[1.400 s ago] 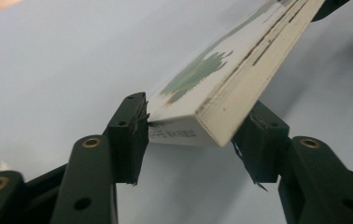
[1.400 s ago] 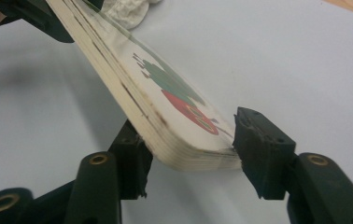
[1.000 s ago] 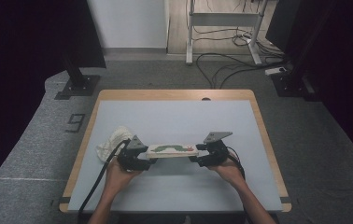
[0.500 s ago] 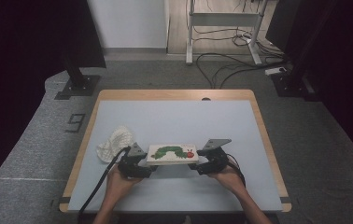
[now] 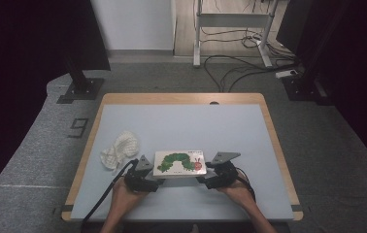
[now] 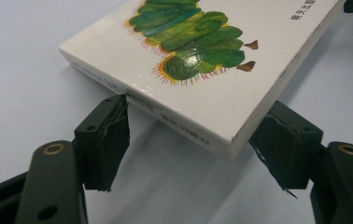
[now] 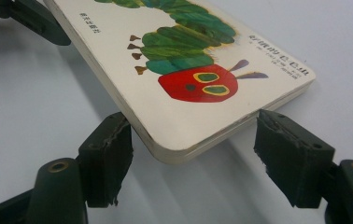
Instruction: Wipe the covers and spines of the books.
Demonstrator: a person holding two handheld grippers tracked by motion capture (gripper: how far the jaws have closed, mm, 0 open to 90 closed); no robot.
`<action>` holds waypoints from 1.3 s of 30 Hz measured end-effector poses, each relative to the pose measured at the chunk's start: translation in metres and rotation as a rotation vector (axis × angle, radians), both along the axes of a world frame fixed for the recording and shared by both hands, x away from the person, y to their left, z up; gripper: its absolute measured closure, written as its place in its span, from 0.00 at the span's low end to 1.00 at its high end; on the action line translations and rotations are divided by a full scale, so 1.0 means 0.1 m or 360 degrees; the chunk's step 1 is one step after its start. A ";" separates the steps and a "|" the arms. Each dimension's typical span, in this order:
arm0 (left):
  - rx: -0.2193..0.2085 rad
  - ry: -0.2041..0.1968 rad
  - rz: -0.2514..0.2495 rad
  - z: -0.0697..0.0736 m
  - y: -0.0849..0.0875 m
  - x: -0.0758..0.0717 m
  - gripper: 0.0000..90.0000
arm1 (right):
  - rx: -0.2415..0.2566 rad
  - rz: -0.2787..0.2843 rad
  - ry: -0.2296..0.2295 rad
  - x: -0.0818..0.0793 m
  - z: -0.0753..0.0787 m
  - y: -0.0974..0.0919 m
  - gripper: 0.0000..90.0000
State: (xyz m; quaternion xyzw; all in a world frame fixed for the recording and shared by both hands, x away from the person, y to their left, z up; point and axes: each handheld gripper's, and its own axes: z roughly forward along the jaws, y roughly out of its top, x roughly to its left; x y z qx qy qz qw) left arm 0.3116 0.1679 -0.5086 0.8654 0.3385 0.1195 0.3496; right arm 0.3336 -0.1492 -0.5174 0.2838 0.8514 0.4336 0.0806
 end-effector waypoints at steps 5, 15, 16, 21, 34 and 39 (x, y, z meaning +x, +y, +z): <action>0.0045 -0.0020 0.0000 -0.05 -0.02 -0.04 0.33 | -0.0015 0.0007 -0.0021 -0.04 -0.06 0.00 0.31; 0.0094 -0.0021 -0.0013 -0.11 -0.05 -0.08 0.32 | -0.0018 0.0020 -0.0039 -0.10 -0.12 0.00 0.30; 0.0090 -0.0017 -0.0015 -0.11 -0.04 -0.08 0.32 | -0.0001 0.0026 -0.0038 -0.09 -0.12 -0.01 0.30; 0.0090 0.0001 -0.0039 -0.11 -0.03 -0.09 0.32 | -0.0014 0.0058 -0.0025 -0.09 -0.14 -0.01 0.30; 0.0135 -0.0046 -0.0120 -0.07 0.07 -0.21 0.55 | -0.0170 0.0043 -0.0117 -0.22 -0.13 0.07 0.41; 0.0133 -0.0066 -0.0120 -0.08 0.07 -0.21 0.58 | -0.0177 0.0015 -0.0121 -0.22 -0.12 0.07 0.46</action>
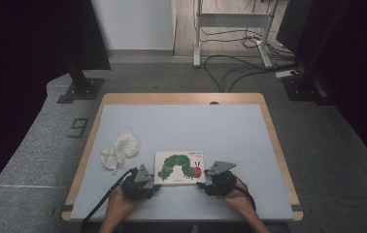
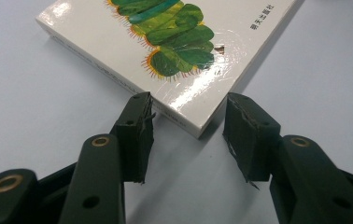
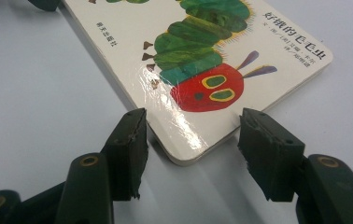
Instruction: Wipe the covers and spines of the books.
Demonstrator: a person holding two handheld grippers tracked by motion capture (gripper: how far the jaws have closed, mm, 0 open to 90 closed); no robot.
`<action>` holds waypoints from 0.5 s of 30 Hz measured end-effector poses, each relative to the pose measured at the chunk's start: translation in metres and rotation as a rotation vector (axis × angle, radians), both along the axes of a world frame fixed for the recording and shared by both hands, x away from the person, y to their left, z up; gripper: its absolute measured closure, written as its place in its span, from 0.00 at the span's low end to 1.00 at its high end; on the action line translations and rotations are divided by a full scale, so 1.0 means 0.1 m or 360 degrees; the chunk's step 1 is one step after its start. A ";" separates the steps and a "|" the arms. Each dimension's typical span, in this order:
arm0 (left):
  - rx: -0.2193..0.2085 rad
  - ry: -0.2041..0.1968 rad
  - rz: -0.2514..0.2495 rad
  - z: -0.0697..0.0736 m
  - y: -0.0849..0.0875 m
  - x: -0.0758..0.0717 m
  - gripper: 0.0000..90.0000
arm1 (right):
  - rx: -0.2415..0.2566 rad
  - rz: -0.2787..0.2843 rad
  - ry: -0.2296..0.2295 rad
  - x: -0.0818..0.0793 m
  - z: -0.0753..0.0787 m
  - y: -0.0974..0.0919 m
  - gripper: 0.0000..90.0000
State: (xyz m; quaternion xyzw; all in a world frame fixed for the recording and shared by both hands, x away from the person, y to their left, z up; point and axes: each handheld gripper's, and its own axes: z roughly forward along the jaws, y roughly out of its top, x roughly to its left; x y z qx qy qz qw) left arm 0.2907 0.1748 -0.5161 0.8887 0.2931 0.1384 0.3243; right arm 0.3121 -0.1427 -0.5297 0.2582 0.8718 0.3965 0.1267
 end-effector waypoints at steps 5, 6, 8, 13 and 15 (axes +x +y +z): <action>-0.0016 0.0003 0.0008 -0.01 0.00 0.07 0.58 | -0.0004 -0.0020 0.0004 0.03 0.00 0.00 0.47; -0.0016 0.0004 0.0011 -0.01 0.00 0.08 0.58 | -0.0001 -0.0023 0.0006 0.05 0.00 0.00 0.47; -0.0016 0.0006 0.0013 -0.01 -0.01 0.11 0.58 | -0.0004 -0.0033 0.0005 0.07 0.00 0.00 0.47; -0.0006 0.0010 0.0014 0.00 -0.03 0.22 0.58 | 0.0006 -0.0059 0.0000 0.14 -0.01 -0.01 0.47; -0.0009 0.0012 0.0014 0.00 -0.04 0.27 0.58 | 0.0011 -0.0069 0.0003 0.17 -0.01 -0.01 0.47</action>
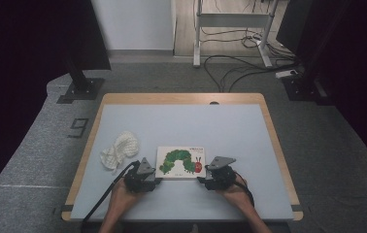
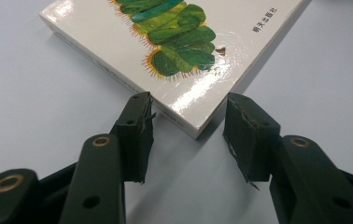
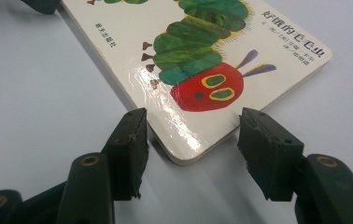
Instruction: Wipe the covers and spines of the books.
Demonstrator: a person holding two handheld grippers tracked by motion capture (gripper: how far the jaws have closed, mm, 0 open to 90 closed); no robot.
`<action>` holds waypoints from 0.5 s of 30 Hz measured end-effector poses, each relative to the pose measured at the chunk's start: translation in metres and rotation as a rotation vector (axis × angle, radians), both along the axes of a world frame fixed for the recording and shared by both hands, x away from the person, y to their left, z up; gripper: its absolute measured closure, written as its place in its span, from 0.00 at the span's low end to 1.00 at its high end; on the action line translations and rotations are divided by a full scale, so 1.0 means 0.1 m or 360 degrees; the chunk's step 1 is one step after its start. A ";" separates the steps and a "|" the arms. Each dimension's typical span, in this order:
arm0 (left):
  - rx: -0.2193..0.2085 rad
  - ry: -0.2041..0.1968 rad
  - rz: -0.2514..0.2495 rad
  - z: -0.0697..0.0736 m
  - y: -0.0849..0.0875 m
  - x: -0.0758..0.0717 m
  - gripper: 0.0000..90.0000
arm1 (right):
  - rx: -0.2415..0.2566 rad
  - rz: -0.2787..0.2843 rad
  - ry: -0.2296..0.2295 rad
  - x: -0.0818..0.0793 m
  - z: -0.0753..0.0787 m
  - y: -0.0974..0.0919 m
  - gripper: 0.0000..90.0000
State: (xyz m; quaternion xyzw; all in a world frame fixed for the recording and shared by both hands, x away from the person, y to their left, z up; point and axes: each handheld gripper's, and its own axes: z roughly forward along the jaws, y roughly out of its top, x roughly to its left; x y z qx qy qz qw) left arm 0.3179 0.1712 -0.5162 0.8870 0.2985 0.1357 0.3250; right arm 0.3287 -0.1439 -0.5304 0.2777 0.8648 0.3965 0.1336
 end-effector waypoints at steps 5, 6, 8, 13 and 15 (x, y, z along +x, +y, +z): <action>-0.0024 0.0002 0.0013 -0.01 0.00 0.09 0.58 | 0.0024 -0.0024 0.0009 0.09 -0.01 -0.02 0.47; -0.0027 0.0002 0.0013 -0.01 0.00 0.11 0.58 | 0.0027 -0.0026 0.0010 0.11 -0.01 -0.02 0.47; -0.0023 0.0003 0.0015 -0.01 -0.01 0.16 0.58 | 0.0027 -0.0035 0.0008 0.15 -0.01 -0.02 0.48; -0.0018 -0.0004 0.0023 -0.01 -0.03 0.28 0.59 | 0.0023 -0.0060 -0.0002 0.24 -0.01 -0.02 0.48; -0.0016 -0.0004 0.0027 -0.01 -0.03 0.31 0.59 | 0.0020 -0.0066 -0.0004 0.28 -0.01 -0.02 0.49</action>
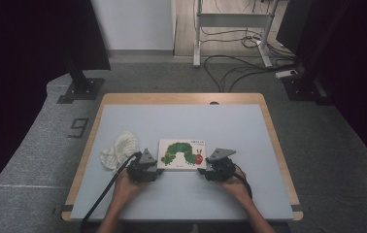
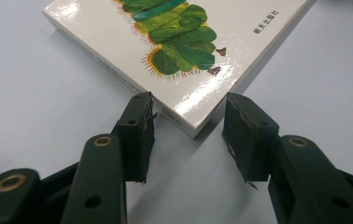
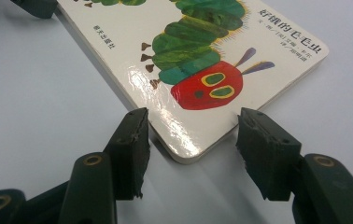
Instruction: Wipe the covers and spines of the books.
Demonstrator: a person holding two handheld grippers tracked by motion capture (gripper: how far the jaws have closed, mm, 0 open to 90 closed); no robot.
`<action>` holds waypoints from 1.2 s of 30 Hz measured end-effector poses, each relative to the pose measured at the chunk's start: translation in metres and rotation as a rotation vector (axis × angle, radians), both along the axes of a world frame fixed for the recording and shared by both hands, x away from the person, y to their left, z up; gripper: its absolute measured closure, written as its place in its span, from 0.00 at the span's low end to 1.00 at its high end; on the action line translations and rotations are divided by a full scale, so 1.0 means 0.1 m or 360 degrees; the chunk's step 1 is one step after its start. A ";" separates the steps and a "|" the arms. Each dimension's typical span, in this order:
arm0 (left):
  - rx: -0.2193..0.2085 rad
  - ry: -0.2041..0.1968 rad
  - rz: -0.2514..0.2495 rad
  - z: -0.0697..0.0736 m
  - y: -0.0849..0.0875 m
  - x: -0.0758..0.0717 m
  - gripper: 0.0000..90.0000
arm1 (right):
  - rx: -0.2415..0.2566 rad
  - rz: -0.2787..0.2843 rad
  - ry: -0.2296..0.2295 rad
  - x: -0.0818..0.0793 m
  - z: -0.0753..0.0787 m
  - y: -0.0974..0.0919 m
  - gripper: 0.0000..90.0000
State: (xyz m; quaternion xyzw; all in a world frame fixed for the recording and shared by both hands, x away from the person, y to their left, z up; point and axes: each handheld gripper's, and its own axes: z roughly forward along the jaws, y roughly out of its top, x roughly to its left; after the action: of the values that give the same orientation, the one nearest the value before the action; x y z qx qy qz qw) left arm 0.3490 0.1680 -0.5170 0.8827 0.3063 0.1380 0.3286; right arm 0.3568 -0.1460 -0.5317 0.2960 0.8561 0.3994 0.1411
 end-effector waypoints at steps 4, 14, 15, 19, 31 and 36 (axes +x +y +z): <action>0.0010 0.0001 0.0009 0.01 -0.02 0.08 0.60 | -0.0014 -0.0009 -0.0007 0.07 0.01 0.01 0.49; -0.0009 0.0009 0.0038 0.00 -0.02 0.25 0.60 | -0.0028 -0.0047 -0.0009 0.22 0.02 0.03 0.51; -0.0006 0.0010 0.0041 0.00 -0.02 0.27 0.60 | -0.0030 -0.0051 -0.0013 0.23 0.02 0.03 0.52; -0.0021 0.0008 0.0054 -0.01 -0.02 0.32 0.60 | -0.0033 -0.0068 -0.0012 0.29 0.02 0.04 0.52; -0.0006 0.0014 0.0070 0.00 -0.03 0.41 0.56 | -0.0023 -0.0068 -0.0015 0.39 0.01 0.03 0.52; -0.0065 0.0043 0.0109 -0.02 0.01 0.45 0.35 | -0.0009 -0.0075 -0.0010 0.40 0.00 0.02 0.45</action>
State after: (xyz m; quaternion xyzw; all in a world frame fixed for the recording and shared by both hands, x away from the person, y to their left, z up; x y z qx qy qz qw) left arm 0.3941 0.1687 -0.5185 0.8666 0.3434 0.1309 0.3376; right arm 0.3969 -0.1440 -0.5314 0.3143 0.8496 0.3946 0.1539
